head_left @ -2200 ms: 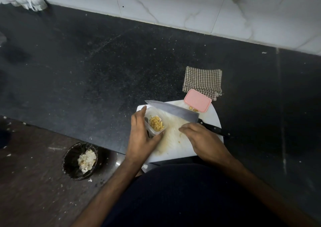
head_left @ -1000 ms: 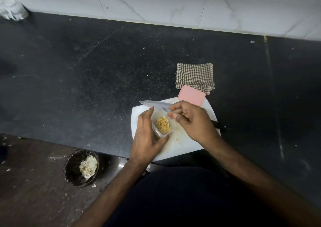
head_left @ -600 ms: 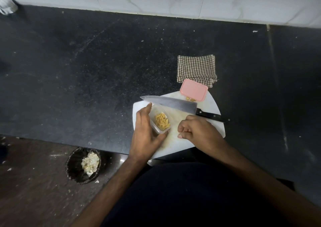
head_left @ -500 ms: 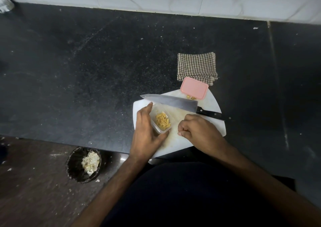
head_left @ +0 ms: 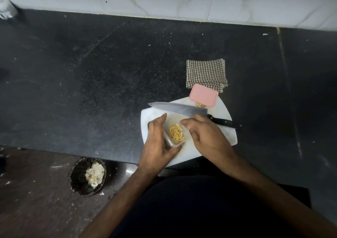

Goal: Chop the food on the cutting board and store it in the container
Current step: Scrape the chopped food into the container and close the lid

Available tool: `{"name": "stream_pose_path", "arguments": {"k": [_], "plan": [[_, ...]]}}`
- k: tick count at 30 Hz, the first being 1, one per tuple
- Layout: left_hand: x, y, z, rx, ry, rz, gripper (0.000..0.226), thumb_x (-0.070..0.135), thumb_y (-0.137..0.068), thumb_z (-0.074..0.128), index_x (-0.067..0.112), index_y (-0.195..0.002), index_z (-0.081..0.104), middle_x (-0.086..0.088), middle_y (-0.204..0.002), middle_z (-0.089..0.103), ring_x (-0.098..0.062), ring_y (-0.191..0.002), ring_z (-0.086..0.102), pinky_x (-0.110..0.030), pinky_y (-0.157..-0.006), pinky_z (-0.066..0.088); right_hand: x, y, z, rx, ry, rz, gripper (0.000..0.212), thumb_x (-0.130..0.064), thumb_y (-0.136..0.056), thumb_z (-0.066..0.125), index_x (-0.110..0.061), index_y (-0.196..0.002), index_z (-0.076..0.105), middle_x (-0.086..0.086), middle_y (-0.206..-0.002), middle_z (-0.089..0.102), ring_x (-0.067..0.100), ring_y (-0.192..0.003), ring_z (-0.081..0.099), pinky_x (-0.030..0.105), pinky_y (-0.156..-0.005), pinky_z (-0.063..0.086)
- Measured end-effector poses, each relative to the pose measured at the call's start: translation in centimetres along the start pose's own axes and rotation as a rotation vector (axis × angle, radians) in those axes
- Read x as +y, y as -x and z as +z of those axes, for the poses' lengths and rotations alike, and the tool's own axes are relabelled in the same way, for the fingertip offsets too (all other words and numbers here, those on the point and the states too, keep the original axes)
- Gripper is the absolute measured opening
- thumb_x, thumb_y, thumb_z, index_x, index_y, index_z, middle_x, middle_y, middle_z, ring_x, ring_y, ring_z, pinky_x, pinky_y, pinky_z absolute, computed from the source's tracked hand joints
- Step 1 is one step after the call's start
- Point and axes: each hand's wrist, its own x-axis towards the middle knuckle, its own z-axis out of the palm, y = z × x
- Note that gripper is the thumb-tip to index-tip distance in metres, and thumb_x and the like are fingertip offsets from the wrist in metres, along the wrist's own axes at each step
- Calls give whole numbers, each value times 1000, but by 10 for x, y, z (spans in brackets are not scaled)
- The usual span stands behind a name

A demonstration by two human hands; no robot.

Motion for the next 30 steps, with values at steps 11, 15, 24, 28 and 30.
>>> {"name": "stream_pose_path", "arguments": {"k": [11,15,24,28,30], "plan": [[32,-18,11,9,-6,54,91,55,-79,81,25,-150,32,5,-140,44,-5,-132,43,-4,-102,32,19,4,-17,-30,50,86,35,-33,-105,48,-18,-134,62,-6,-123,60,10,-114,57,34,-95,50],[37,-30,13,32,-45,47,87,53,-78,82,21,-146,40,5,-140,46,-4,-130,44,-1,-99,31,28,-4,-31,51,83,70,29,-26,-105,49,-19,-129,64,-7,-123,62,11,-110,59,36,-92,53],[52,-51,17,77,-38,-30,95,71,-73,72,32,-150,33,16,-145,44,3,-129,44,-9,-97,34,62,-55,-62,124,341,140,43,-19,-98,63,-22,-140,56,-3,-139,52,18,-129,45,35,-98,50],[56,-57,20,71,-43,-16,91,70,-74,73,43,-147,28,22,-142,40,12,-125,42,-6,-95,34,74,-66,-62,22,377,108,57,-16,-94,70,-23,-146,49,-4,-148,44,17,-135,40,33,-107,45],[57,-60,19,77,-51,-9,90,68,-74,74,43,-147,28,17,-143,43,8,-125,44,-10,-96,37,78,-69,-61,-5,360,91,58,-20,-92,73,-23,-145,49,-4,-148,43,17,-136,39,33,-107,44]]}}
